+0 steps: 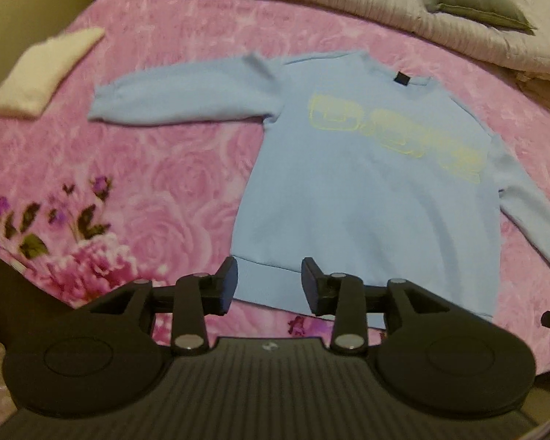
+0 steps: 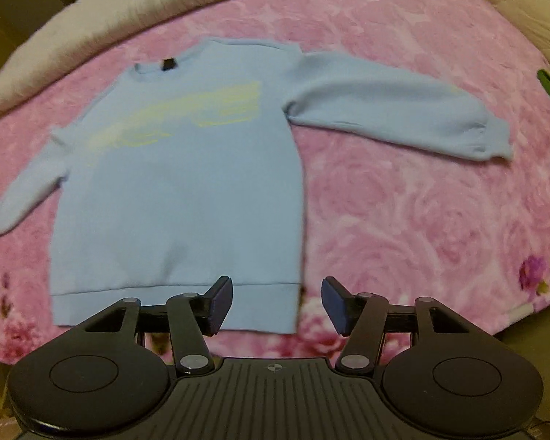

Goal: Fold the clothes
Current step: 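Release both grippers and hold them above the flattened sweatshirt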

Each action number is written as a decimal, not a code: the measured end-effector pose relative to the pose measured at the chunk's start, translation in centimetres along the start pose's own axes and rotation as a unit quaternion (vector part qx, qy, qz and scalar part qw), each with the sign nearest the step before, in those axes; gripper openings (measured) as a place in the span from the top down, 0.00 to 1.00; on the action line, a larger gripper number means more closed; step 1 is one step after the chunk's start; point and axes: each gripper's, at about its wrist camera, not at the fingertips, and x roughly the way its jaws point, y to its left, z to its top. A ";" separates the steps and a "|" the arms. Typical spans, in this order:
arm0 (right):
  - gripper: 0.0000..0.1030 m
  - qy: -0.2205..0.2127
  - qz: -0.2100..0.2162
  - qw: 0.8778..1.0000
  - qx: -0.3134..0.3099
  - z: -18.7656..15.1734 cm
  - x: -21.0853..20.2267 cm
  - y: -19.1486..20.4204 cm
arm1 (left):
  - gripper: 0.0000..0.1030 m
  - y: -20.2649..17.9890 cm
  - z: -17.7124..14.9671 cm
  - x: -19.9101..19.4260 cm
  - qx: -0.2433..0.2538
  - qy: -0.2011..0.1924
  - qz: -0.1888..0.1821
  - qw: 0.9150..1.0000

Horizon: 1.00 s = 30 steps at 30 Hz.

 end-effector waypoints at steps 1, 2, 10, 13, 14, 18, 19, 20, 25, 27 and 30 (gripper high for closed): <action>0.44 0.004 0.002 1.000 -0.004 -0.2 -0.3 0.3 | 0.65 -0.4 -0.2 -0.5 0.004 -0.001 0.003 1.000; 0.43 0.007 0.002 1.000 -0.005 -0.6 -0.4 0.4 | 0.65 -0.8 -0.4 -0.9 0.008 -0.002 0.006 1.000; 0.43 0.027 -0.008 1.000 0.007 -3.0 -1.9 -0.8 | 0.65 -2.9 -2.6 -2.6 0.034 0.007 0.009 0.999; 0.43 0.027 -0.016 0.999 0.005 -3.1 -2.4 -1.0 | 0.65 -3.3 -3.0 -3.0 0.037 0.010 0.013 0.999; 0.43 0.029 -0.017 0.999 0.001 -3.2 -2.6 -1.0 | 0.65 -3.4 -3.0 -3.0 0.040 0.011 0.013 0.999; 0.43 0.038 -0.015 0.999 -0.004 -3.6 -2.8 -1.0 | 0.64 -3.9 -3.3 -3.1 0.050 0.017 0.014 0.999; 0.43 0.043 -0.016 0.999 -0.003 -3.7 -2.8 -1.0 | 0.64 -4.0 -3.4 -3.1 0.052 0.018 0.014 0.998; 0.43 0.047 -0.016 0.999 -0.003 -3.8 -2.7 -1.0 | 0.64 -4.1 -3.4 -3.1 0.055 0.020 0.014 0.998; 0.43 0.051 -0.026 0.998 0.002 -4.0 -3.0 -1.6 | 0.64 -4.8 -3.8 -3.2 0.067 0.027 0.015 0.997; 0.43 0.046 -0.031 0.998 -0.001 -3.9 -3.3 -1.6 | 0.64 -5.1 -3.8 -3.2 0.074 0.029 0.015 0.997; 0.43 0.037 -0.035 0.999 -0.008 -3.9 -3.9 -1.5 | 0.64 -5.7 -3.8 -3.1 0.086 0.030 0.013 0.996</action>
